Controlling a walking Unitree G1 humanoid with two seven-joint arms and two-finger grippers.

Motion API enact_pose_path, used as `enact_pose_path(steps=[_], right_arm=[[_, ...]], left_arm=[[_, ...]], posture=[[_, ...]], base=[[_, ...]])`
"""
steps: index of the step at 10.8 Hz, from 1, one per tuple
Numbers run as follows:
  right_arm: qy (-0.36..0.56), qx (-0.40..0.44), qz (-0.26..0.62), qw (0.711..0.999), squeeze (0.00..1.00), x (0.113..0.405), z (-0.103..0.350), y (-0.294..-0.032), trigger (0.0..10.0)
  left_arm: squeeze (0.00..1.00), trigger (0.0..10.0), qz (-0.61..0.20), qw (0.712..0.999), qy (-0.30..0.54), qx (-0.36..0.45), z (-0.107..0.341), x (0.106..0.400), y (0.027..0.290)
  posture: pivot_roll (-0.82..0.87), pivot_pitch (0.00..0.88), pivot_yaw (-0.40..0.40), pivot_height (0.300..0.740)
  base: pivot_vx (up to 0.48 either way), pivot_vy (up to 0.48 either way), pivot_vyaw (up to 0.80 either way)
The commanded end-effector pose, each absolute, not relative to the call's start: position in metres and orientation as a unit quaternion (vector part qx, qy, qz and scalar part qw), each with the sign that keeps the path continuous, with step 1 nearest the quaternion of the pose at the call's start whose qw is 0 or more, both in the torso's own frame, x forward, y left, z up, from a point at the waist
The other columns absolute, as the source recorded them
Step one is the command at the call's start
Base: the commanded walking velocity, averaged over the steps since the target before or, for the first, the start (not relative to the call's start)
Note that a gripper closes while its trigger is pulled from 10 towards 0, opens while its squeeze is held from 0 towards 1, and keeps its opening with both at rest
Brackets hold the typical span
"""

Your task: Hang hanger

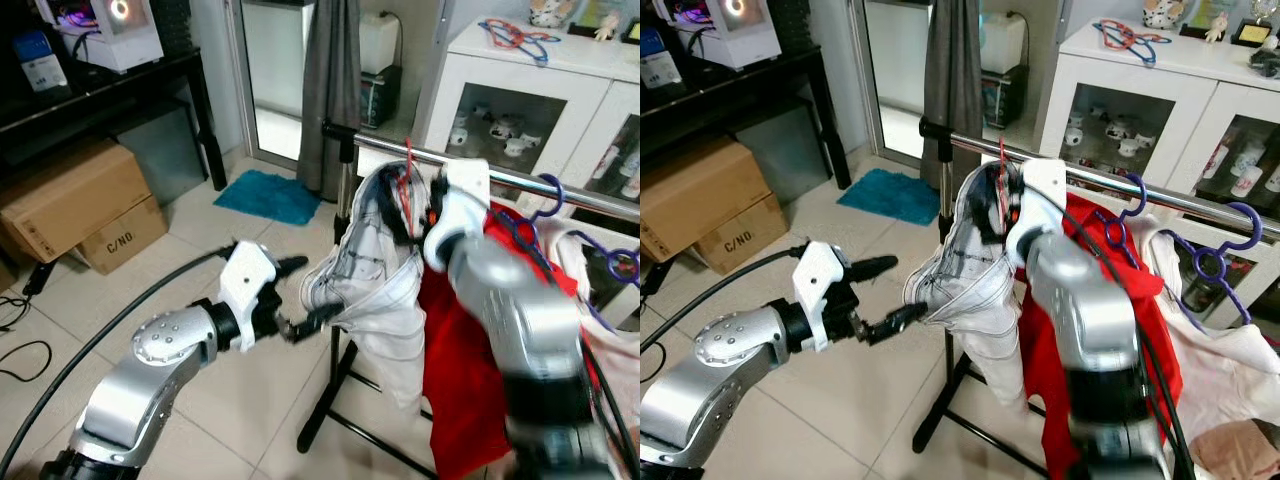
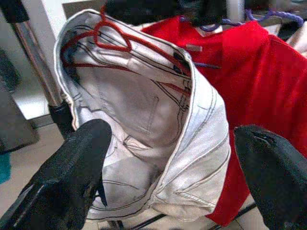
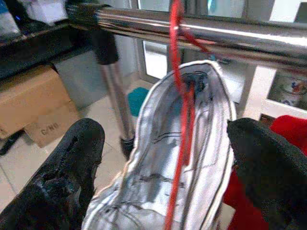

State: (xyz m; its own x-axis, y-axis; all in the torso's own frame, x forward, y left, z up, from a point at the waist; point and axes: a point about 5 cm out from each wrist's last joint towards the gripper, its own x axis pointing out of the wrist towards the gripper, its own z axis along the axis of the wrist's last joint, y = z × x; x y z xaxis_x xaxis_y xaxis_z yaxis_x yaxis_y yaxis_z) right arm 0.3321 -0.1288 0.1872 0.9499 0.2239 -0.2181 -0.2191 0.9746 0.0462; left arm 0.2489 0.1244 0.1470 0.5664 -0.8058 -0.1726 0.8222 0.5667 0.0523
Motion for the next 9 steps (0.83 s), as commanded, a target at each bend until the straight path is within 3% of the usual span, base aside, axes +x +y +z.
enact_pose_path(steps=[1, 3, 4, 5, 7, 8, 9], right_arm=[[0.111, 0.003, 0.112, 0.987, 0.00, 0.337, 0.187, -0.129, 10.0], [0.115, -0.002, 0.126, 0.985, 0.00, 0.354, 0.188, -0.125, 10.0], [0.118, -0.009, 0.135, 0.984, 0.00, 0.360, 0.187, -0.123, 8.5], [0.119, -0.014, 0.134, 0.984, 0.00, 0.365, 0.187, -0.124, 4.9], [0.125, -0.029, 0.130, 0.983, 0.00, 0.373, 0.182, -0.128, 1.1], [0.129, -0.033, 0.129, 0.983, 0.00, 0.375, 0.180, -0.129, 0.7], [0.131, -0.038, 0.123, 0.983, 0.00, 0.376, 0.179, -0.131, 1.2]], left_arm=[[0.00, 10.0, -0.467, 0.879, 0.068, 0.068, 0.148, 0.250, 0.124], [0.00, 10.0, -0.467, 0.879, 0.070, 0.070, 0.147, 0.250, 0.126], [0.00, 10.0, -0.466, 0.879, 0.070, 0.072, 0.147, 0.250, 0.127], [0.00, 10.0, -0.465, 0.880, 0.069, 0.072, 0.147, 0.250, 0.127], [0.00, 10.0, -0.462, 0.881, 0.069, 0.072, 0.146, 0.250, 0.128], [0.00, 10.0, -0.462, 0.881, 0.069, 0.072, 0.146, 0.250, 0.128], [0.00, 10.0, -0.461, 0.881, 0.069, 0.074, 0.146, 0.251, 0.128]], posture=[[0.01, 0.000, 0.025, 0.740], [0.02, 0.000, 0.017, 0.740], [0.02, 0.000, 0.013, 0.740], [0.02, 0.000, 0.014, 0.740], [0.02, 0.000, 0.014, 0.740], [0.02, 0.000, 0.016, 0.740], [0.02, 0.000, 0.016, 0.740]], base=[[0.000, 0.000, 0.00], [0.000, 0.000, 0.00], [0.000, 0.000, 0.00], [0.000, 0.000, 0.00], [0.000, 0.000, 0.00], [0.000, 0.000, 0.00], [0.000, 0.000, 0.00]])
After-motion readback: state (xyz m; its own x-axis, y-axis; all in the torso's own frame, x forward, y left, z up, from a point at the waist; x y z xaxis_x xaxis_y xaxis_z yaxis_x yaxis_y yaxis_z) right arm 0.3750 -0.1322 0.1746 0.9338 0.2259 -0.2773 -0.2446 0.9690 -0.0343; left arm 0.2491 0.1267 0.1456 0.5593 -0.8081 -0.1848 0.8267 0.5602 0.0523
